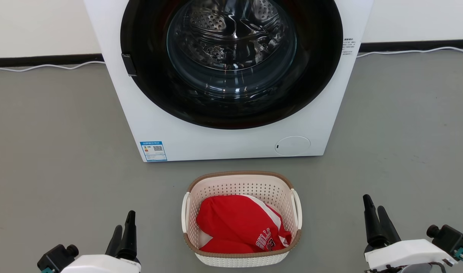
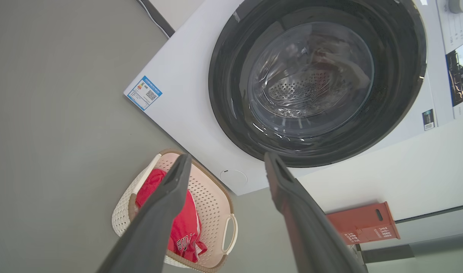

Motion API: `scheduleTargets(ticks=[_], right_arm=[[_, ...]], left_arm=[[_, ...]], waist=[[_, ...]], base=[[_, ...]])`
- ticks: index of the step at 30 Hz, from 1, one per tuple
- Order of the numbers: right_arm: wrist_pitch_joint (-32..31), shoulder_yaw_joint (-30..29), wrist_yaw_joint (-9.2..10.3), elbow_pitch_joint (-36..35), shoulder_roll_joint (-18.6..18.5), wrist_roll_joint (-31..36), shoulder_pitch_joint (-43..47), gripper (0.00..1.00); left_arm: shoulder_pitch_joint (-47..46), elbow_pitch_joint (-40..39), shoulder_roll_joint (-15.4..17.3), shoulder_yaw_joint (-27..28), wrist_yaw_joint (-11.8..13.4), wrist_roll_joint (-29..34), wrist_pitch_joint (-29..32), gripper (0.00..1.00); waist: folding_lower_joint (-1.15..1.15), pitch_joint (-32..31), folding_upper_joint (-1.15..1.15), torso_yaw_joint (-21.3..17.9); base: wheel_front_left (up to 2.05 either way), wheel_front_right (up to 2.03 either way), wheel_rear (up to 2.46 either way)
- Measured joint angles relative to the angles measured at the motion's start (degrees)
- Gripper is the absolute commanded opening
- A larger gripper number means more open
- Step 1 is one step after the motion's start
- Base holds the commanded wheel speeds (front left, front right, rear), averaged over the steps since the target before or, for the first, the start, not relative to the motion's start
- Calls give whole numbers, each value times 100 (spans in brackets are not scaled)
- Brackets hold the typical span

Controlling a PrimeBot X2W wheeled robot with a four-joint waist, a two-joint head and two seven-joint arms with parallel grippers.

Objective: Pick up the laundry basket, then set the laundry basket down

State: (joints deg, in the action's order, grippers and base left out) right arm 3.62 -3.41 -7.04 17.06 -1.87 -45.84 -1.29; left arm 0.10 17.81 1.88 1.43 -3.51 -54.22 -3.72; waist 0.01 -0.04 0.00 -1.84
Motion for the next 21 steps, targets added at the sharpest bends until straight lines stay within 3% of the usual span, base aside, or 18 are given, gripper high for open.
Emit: scheduleTargets(ticks=[21], right_arm=[[315, 149, -2, 4, -16, 1497, -12, 100]], left_arm=[[43, -4, 10, -98, 125, 1277, -344, 100]], waist=[[0, -11, 0, -78]], base=[[0, 0, 0]])
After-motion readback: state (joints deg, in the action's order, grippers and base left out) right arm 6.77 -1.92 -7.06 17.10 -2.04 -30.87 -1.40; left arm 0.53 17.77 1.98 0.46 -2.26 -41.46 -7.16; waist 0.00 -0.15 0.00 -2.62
